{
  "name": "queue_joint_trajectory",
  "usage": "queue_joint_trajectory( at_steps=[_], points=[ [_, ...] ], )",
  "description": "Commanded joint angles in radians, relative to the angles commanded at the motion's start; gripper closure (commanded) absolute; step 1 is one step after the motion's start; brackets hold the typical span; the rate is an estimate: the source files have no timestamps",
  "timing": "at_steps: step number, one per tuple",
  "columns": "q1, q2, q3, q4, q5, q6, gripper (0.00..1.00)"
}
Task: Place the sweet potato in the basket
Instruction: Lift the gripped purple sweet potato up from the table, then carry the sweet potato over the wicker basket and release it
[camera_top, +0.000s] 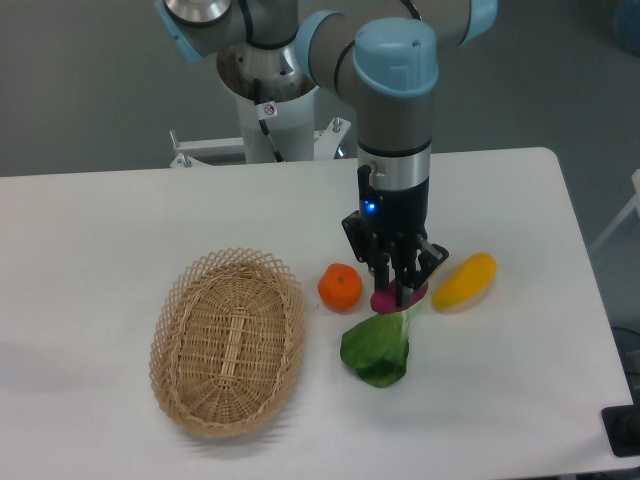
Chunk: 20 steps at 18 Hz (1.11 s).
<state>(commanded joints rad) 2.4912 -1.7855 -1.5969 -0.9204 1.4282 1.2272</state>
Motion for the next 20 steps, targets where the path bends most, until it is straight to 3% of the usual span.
queue_joint_trajectory(
  at_steps=[8,12,15,20],
  points=[
    [-0.044,-0.009,-0.021,0.000,0.009,-0.049,0.75],
    [-0.070,-0.014,-0.069,0.029,0.020,-0.112,0.75],
    [-0.145,-0.020,-0.093,0.032,0.118,-0.167,0.75],
    [-0.270,-0.084,-0.121,0.057,0.138,-0.411,0.75]
  ],
)
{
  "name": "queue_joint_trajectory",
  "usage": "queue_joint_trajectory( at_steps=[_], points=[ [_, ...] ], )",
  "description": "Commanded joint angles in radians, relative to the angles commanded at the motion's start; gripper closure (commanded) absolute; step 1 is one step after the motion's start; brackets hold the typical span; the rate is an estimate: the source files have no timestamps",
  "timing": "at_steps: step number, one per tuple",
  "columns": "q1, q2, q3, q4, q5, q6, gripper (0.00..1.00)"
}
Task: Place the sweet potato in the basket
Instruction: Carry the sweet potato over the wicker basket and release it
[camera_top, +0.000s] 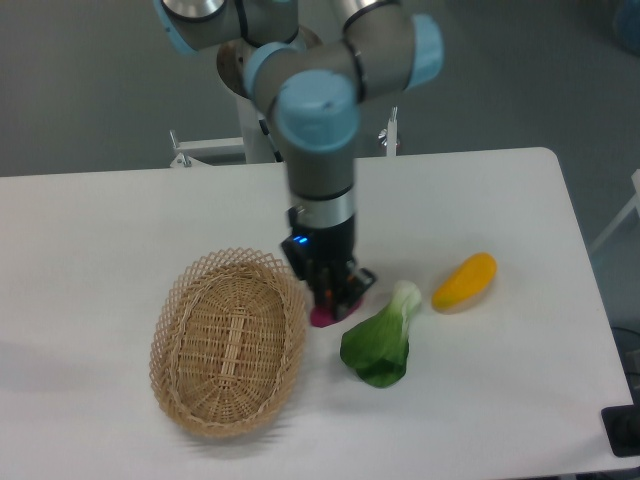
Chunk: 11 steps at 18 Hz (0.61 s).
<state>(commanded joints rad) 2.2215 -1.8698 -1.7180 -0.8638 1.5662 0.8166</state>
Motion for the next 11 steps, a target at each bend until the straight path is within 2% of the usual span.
queue_joint_trajectory(
  at_steps=[4,7,11],
  points=[
    [-0.091,-0.049,-0.031,0.069,0.053,-0.108,0.75],
    [-0.147,-0.112,-0.032,0.080,0.112,-0.122,0.74],
    [-0.183,-0.137,-0.032,0.081,0.123,-0.117,0.74]
  ],
)
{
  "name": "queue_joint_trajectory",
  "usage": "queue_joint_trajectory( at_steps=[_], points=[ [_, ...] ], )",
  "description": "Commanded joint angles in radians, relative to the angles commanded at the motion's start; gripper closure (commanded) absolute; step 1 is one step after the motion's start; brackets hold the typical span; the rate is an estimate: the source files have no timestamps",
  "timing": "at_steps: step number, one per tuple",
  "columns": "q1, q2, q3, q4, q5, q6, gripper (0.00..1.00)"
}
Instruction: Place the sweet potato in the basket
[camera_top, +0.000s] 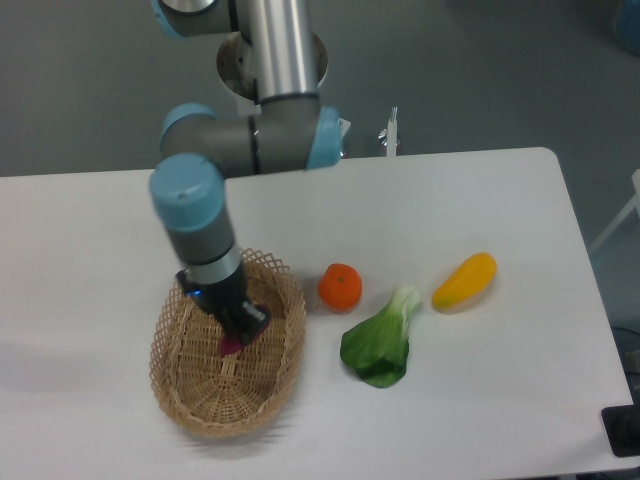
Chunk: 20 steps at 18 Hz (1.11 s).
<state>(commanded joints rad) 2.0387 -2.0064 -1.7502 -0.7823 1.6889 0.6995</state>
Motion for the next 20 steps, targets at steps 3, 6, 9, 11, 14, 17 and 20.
queue_joint_trajectory(
  at_steps=[3,6,9,11,14,17,20],
  points=[
    [-0.011,-0.006,0.001,0.002,-0.003,0.014,0.63],
    [-0.009,-0.002,0.014,0.003,0.000,0.023,0.00],
    [-0.008,0.026,0.018,-0.002,0.003,0.014,0.00],
    [0.000,0.043,0.050,-0.005,0.005,0.021,0.00],
    [0.058,0.108,0.103,-0.011,0.069,0.012,0.00],
    [0.147,0.167,0.109,-0.017,0.077,0.028,0.00],
    [0.245,0.210,0.121,-0.050,0.075,0.165,0.00]
  ],
)
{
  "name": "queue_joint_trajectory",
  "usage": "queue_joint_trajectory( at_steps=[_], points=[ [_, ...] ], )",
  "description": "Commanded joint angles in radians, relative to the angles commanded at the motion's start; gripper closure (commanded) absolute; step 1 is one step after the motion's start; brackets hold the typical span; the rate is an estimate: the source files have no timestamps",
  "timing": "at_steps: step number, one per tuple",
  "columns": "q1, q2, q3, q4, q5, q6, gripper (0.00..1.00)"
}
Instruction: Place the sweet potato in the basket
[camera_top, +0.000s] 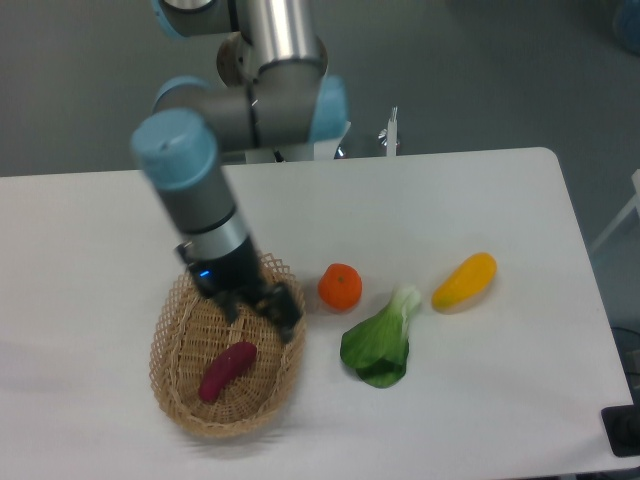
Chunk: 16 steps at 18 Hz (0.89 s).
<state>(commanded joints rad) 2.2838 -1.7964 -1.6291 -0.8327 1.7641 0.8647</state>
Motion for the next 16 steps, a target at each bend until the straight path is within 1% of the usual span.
queue_joint_trajectory(
  at_steps=[2,6,8,10,11,12,13,15,16],
  points=[
    [0.074,0.028,0.006,-0.060,-0.015,0.089,0.00],
    [0.233,0.071,0.020,-0.150,-0.142,0.253,0.00],
    [0.305,0.089,0.021,-0.212,-0.152,0.409,0.00],
    [0.351,0.092,0.025,-0.239,-0.166,0.567,0.00],
    [0.373,0.101,0.025,-0.249,-0.195,0.609,0.00],
    [0.397,0.104,0.028,-0.270,-0.236,0.638,0.00],
    [0.419,0.106,0.032,-0.305,-0.277,0.669,0.00],
    [0.439,0.114,0.041,-0.368,-0.299,0.740,0.00],
    [0.444,0.114,0.038,-0.382,-0.298,0.766,0.00]
  ],
)
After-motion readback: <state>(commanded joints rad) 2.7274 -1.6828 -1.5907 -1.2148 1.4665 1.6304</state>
